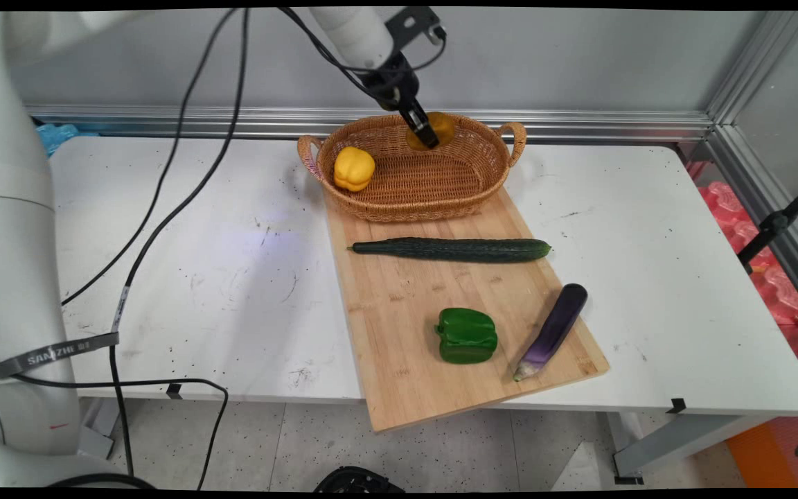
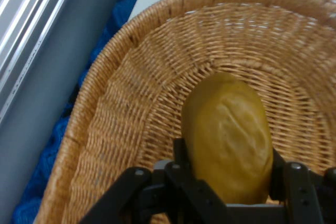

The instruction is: Place the picked object in the vegetable basket

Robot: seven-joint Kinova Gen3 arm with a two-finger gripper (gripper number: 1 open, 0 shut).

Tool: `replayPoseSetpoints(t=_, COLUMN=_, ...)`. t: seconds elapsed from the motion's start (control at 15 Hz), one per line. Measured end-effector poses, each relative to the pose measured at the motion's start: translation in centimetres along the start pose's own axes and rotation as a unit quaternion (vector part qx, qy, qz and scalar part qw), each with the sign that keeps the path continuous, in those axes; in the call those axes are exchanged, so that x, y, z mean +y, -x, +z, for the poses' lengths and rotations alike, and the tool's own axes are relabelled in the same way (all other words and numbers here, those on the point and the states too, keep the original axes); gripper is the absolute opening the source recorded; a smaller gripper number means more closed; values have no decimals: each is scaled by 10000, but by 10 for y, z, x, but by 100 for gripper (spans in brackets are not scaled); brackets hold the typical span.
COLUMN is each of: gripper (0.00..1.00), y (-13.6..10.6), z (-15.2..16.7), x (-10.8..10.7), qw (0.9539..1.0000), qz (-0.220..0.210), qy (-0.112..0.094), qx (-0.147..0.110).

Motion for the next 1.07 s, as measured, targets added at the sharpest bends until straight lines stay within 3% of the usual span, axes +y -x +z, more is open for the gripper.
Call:
replayPoseSetpoints(t=0.73, gripper=0, y=-14, z=81, x=-10, qw=9995, qz=121, qy=-44, qx=-279)
replayPoseSetpoints(t=0.8, gripper=100, y=-15, z=85, x=-10, qw=9995, qz=132, qy=-37, qx=-282)
replayPoseSetpoints(t=1.07, gripper=100, y=-18, z=88, x=-8, qw=9995, qz=206, qy=-22, qx=-231)
